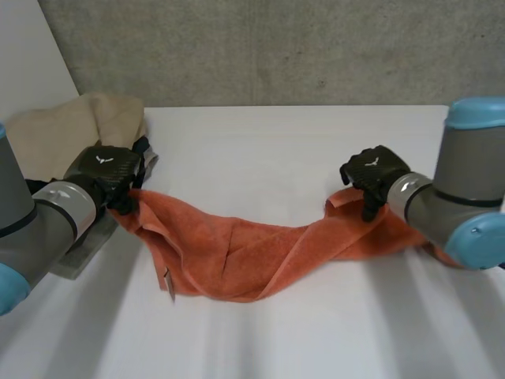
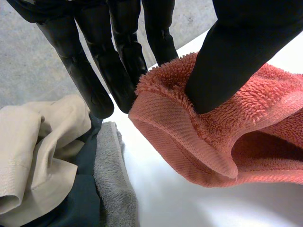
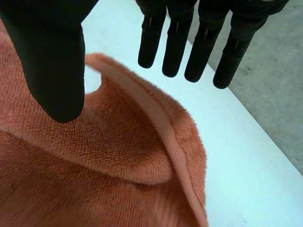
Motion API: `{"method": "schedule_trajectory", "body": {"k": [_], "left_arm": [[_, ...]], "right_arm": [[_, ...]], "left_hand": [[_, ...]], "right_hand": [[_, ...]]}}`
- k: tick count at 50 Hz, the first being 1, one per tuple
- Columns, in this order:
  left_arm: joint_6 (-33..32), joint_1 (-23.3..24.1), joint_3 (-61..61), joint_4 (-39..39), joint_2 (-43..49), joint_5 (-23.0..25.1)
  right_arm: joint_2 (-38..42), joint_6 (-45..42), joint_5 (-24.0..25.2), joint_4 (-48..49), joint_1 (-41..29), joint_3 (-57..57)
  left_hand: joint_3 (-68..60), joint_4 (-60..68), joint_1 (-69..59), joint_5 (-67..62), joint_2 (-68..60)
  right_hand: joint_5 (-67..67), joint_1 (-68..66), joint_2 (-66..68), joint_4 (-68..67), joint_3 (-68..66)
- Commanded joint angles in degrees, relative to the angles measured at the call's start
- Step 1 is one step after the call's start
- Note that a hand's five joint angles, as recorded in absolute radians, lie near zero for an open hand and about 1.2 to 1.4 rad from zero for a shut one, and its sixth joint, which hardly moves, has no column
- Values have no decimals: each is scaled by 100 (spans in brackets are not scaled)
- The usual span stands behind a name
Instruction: Fold the laundry.
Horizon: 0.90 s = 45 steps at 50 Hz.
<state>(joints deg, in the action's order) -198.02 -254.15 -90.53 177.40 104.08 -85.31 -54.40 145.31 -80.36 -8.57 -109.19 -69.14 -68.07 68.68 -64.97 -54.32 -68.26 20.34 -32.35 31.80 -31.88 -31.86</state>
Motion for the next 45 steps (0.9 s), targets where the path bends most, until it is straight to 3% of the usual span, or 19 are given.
{"method": "schedule_trajectory", "body": {"k": [1,11,15,17,23,28,33,37,39,45], "left_arm": [[-9,-29,-9,31,69,58],[-17,-90,299,13,359,50],[-35,-73,352,40,394,58],[-61,-55,422,57,438,58],[-149,-11,1036,303,692,-3],[-18,-99,2378,890,772,-642],[421,-257,3321,1524,561,-1321],[650,-275,3639,1394,429,-1278],[729,-292,3578,1088,351,-1086],[870,-371,2814,717,245,-943]], "right_arm": [[746,-793,-339,224,-208,366],[1080,-1119,-595,812,-164,902],[1133,-1102,-393,962,-156,1016],[1247,-1102,-243,971,-156,1183],[1502,-795,12,1058,-112,1920],[1284,239,-84,2293,151,2931],[475,1735,-182,3957,590,2854],[-44,2764,46,4372,925,2494],[-254,3106,405,4364,987,2240],[-668,3161,1083,4206,1215,1299]], "left_hand": [[-1193,1132,-1503,-1568,-1174],[-1193,1132,-1503,-1568,-1174],[-1193,1132,-1503,-1568,-1174],[-1193,1132,-1503,-1568,-1174],[-1193,1132,-1503,-1568,-1174],[-1193,1132,-1503,-1568,-1174],[-1193,1132,-1503,-1568,-1174],[-1193,1132,-1503,-1568,-1174],[-1193,1132,-1503,-1568,-1174],[-1193,1132,-1503,-1568,-1174]], "right_hand": [[455,-255,309,-301,-304],[1060,-859,914,-906,-908],[2520,-2319,2374,-2366,-2368],[4955,-4755,4809,-4801,-4804],[4966,-4765,4820,-4812,-4814],[4966,-4765,4820,-4812,-4814],[4966,-4765,4820,-4812,-4814],[4966,-4765,4820,-4812,-4814],[4966,-4765,4820,-4812,-4814],[4966,-4765,4820,-4812,-4814]]}}
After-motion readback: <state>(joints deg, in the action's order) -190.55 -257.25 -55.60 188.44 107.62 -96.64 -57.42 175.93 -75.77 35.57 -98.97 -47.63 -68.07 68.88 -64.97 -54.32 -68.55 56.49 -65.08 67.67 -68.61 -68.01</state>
